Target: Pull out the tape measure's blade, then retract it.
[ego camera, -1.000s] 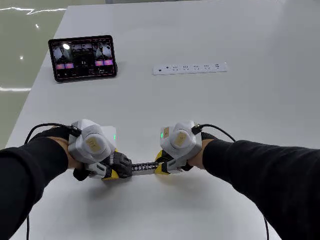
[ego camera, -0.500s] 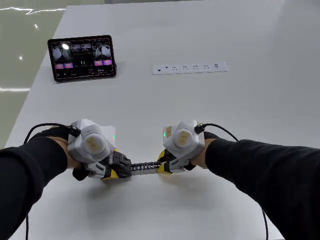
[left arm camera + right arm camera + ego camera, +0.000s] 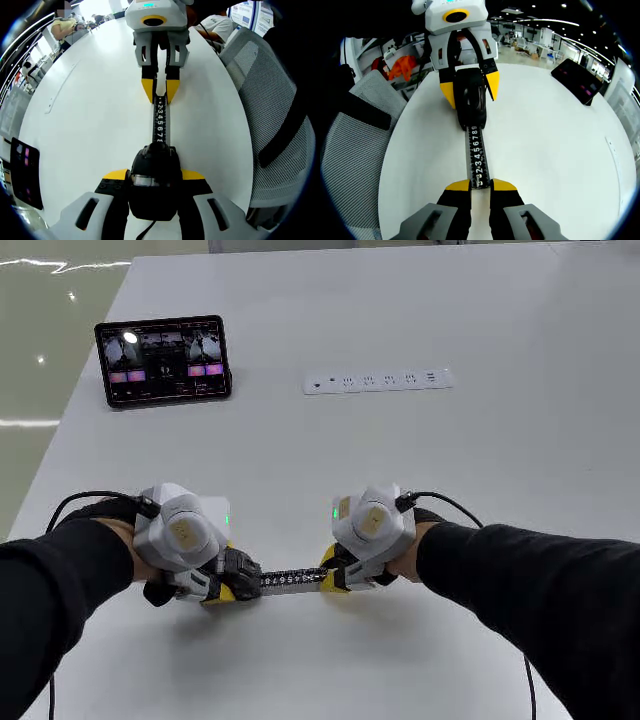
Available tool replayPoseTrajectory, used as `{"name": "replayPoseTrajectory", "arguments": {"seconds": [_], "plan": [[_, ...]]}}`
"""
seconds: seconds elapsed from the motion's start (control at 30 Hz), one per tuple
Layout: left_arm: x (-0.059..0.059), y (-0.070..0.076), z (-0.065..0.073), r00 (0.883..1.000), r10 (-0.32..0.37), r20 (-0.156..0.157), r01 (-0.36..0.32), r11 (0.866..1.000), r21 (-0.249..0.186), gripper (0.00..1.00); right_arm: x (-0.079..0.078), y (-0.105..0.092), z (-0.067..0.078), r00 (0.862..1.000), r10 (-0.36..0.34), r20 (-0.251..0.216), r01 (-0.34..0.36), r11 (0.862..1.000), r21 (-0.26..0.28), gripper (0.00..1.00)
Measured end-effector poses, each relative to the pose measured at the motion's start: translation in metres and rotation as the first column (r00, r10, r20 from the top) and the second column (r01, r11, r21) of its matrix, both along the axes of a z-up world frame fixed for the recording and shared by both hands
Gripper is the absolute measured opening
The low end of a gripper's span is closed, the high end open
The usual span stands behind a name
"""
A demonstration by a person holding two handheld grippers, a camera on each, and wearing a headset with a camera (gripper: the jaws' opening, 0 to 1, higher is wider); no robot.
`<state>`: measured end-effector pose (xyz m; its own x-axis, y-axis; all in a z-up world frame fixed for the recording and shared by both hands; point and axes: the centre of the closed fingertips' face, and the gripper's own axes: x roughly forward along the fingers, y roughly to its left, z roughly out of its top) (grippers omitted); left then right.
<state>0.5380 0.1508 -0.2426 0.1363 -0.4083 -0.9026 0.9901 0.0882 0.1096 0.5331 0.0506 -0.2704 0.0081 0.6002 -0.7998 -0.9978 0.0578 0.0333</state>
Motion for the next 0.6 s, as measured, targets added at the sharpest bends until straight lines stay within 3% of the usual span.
{"name": "replayPoseTrajectory", "arguments": {"seconds": [0.6], "plan": [[0.0,0.001,0.0,1.0,-0.004,0.001,0.004,1.0,-0.001,0.32,-0.001,-0.012,0.001,1.0,-0.016,-0.004,0.016,1.0,-0.007,0.09]]}}
